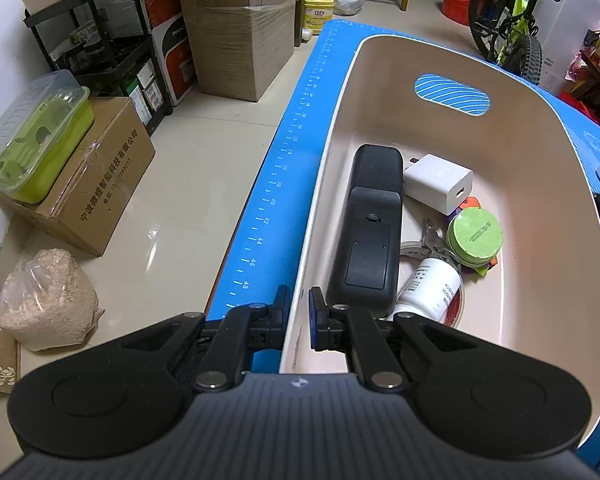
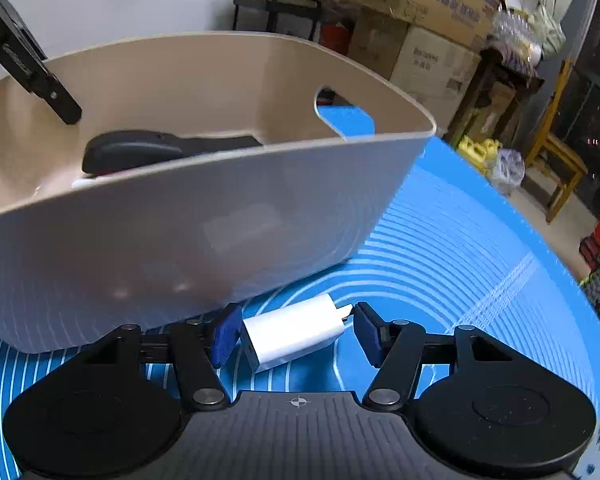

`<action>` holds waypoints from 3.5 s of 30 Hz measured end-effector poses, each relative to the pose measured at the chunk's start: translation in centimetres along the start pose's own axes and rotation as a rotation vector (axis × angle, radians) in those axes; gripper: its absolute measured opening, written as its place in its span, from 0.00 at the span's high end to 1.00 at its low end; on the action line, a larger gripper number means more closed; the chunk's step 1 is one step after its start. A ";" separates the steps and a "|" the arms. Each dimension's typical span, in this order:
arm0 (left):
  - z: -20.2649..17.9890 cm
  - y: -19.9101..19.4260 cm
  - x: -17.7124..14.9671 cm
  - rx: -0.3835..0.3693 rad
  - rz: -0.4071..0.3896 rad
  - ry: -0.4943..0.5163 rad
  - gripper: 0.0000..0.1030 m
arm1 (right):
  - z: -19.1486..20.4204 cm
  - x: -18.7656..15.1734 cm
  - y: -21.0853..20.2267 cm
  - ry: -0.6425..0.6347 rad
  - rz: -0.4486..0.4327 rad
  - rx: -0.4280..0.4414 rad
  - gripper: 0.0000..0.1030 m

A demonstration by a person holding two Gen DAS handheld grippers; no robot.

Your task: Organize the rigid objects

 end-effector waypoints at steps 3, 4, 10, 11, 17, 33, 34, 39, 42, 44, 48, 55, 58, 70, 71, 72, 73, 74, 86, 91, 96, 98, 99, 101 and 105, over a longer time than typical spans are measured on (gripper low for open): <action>0.0 0.0 0.0 -0.002 -0.001 0.001 0.89 | 0.2 0.0 0.0 0.011 -0.007 0.000 0.37; -0.1 0.1 0.0 0.000 -0.001 0.003 0.89 | 0.1 0.1 -0.2 0.012 -0.012 -0.004 0.37; -0.1 0.0 0.0 0.003 0.000 0.004 0.89 | -1.3 1.2 -2.2 0.002 -0.034 -0.062 0.37; -0.1 0.0 0.0 0.002 0.000 0.004 0.89 | -1.6 1.4 -2.8 0.001 -0.039 -0.075 0.37; -0.1 0.1 0.0 0.001 0.000 0.003 0.89 | -3.0 4.3 -6.4 -0.044 -0.083 -0.134 0.37; -0.1 0.1 0.0 -0.001 -0.001 0.003 0.89 | 2.0 15.0 -7.7 -0.258 -0.184 -0.020 0.37; -0.1 0.1 0.0 -0.001 -0.001 0.004 0.89 | 2.8 15.1 -6.8 -0.275 -0.171 0.002 0.37; -0.1 0.1 -0.1 0.002 -0.001 0.009 0.89 | 5.9 15.3 -2.9 -0.339 -0.088 0.077 0.37; 0.0 0.1 -0.1 -0.005 -0.002 0.009 0.89 | 7.1 15.1 -1.3 -0.363 -0.045 0.112 0.37; 0.1 0.1 -0.1 -0.013 -0.001 0.006 0.89 | 7.8 15.0 -0.5 -0.380 -0.011 0.137 0.37; 0.1 0.1 0.0 -0.019 0.000 0.003 0.89 | 9.1 14.7 0.4 -0.406 0.040 0.178 0.37; 0.3 0.1 0.0 -0.042 0.001 -0.004 0.89 | 10.8 14.2 2.2 -0.447 0.131 0.188 0.37; 0.3 0.2 -0.1 -0.044 0.003 0.001 0.89 | 11.5 13.9 2.7 -0.459 0.156 0.185 0.37; 0.2 0.1 -0.2 -0.043 0.006 0.000 0.89 | 11.8 14.2 3.2 -0.431 0.192 0.131 0.32; 0.2 0.1 -0.2 -0.041 0.006 0.000 0.89 | 11.7 14.2 3.0 -0.425 0.190 0.127 0.31; 0.2 0.0 -0.2 -0.038 0.005 0.000 0.89 | 11.6 14.1 2.8 -0.415 0.185 0.121 0.30; 0.1 0.0 -0.2 -0.036 0.003 -0.001 0.89 | 11.5 14.1 2.5 -0.405 0.181 0.116 0.28; 0.2 -0.1 -0.2 -0.035 0.001 -0.002 0.89 | 11.4 14.1 2.2 -0.394 0.176 0.115 0.27; -0.5 -4.0 0.1 -0.010 -0.087 -0.001 0.83 | 7.8 13.7 -5.2 -0.069 0.061 -0.050 0.11; -2.3 -6.5 0.0 -0.026 -0.133 0.021 0.49 | 6.2 12.1 -9.6 0.175 -0.010 -0.148 0.07; -4.0 -9.1 -0.6 -0.018 -0.177 0.045 0.35 | 5.9 10.1 -12.6 0.278 -0.030 -0.216 0.05; -4.6 -10.3 -1.1 -0.021 -0.195 0.048 0.34 | 6.0 9.5 -13.9 0.312 -0.029 -0.246 0.05; -4.8 -10.8 -1.4 -0.023 -0.205 0.050 0.33 | 6.2 9.2 -14.7 0.324 -0.035 -0.261 0.05; -5.3 -11.9 -2.1 -0.012 -0.222 0.067 0.31 | 6.7 8.8 -16.3 0.345 -0.051 -0.287 0.04; -6.7 -14.1 -3.9 -0.015 -0.255 0.109 0.30 | 8.1 7.8 -19.5 0.395 -0.049 -0.319 0.03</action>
Point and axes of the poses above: each gripper's, at about its wrist camera, not at the fingertips, and y roughly the way its jaws point, z to its left, x to its top, the point moved 4 cm from there along y, roughly the way its jaws point, and after that the axes turned 4 degrees about -x, right-handed, at the moved point
